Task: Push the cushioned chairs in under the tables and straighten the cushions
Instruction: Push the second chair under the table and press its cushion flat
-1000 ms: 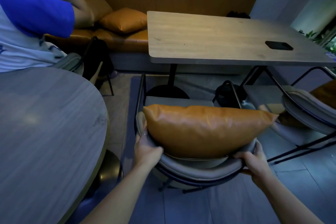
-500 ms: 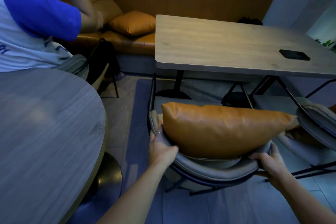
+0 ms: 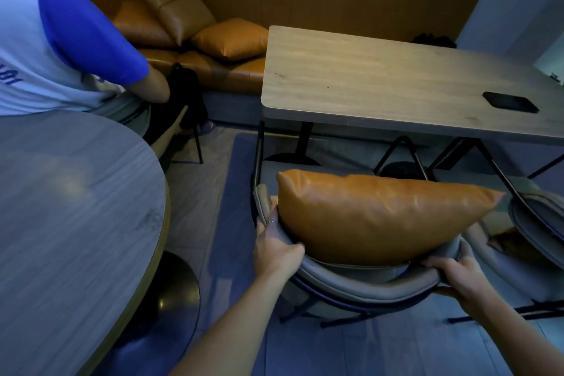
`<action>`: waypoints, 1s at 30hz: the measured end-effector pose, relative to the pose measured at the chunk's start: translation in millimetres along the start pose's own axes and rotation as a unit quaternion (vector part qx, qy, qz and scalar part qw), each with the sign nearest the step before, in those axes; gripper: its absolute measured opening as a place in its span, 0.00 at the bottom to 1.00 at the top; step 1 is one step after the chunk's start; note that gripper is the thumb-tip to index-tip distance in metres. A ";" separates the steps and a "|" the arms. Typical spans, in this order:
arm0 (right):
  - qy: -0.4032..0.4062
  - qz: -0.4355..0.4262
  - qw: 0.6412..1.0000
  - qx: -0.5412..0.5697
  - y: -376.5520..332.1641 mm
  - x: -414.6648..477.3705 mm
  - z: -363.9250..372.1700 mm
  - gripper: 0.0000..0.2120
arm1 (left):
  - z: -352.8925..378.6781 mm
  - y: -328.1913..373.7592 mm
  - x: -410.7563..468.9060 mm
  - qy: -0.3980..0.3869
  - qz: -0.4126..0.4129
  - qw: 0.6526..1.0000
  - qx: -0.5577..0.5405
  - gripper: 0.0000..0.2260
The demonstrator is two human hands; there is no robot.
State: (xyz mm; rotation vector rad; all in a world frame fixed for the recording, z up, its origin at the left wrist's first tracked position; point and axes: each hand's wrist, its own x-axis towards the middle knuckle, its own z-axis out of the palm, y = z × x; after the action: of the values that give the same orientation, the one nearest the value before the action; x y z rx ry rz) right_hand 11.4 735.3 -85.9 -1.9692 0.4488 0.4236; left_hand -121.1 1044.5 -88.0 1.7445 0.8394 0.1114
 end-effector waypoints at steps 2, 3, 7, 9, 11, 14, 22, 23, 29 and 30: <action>0.004 -0.003 1.000 0.001 2.1 -2.8 0.8 0.39 | -1.5 -1.9 -0.4 -0.008 0.007 1.000 0.005 0.44; 0.009 -0.006 1.000 0.002 2.8 -3.9 1.2 0.39 | -2.5 -3.1 -0.6 -0.012 0.012 1.000 0.005 0.44; 0.017 -0.003 1.000 -0.008 1.7 -4.2 4.2 0.40 | -5.3 -7.1 0.8 -0.015 0.020 1.000 -0.011 0.44; 0.022 0.004 1.000 -0.009 1.3 -3.9 5.9 0.42 | -7.4 -8.5 1.7 -0.013 0.020 1.000 -0.017 0.43; 0.021 0.007 1.000 -0.013 2.3 -5.5 7.8 0.42 | -10.5 -11.2 3.4 -0.014 0.024 1.000 -0.015 0.43; 0.017 0.011 1.000 -0.017 4.0 -10.4 9.6 0.41 | -14.0 -12.2 5.1 -0.015 0.025 0.999 -0.015 0.43; 0.116 -0.136 0.978 -0.105 -16.9 -41.9 21.9 0.58 | -17.8 -14.4 7.8 -0.042 0.028 0.999 -0.016 0.47; 0.163 -0.190 0.957 -0.149 -23.7 -51.8 24.9 0.60 | -18.0 -13.7 8.4 -0.048 0.028 0.998 -0.016 0.48; 0.114 -0.474 0.774 -0.404 -78.6 -100.9 62.1 0.61 | -21.4 -15.4 9.1 -0.074 0.021 0.997 -0.030 0.50; 0.073 -0.484 0.758 -0.431 -86.2 -104.9 72.2 0.60 | -22.9 -16.2 9.3 -0.080 0.021 0.996 -0.033 0.50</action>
State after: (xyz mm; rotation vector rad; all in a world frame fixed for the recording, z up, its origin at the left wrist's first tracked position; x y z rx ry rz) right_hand -44.8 848.6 1.6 -2.7820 -0.8640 -0.2757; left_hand -132.8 1070.1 -97.1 1.6861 0.6752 0.0273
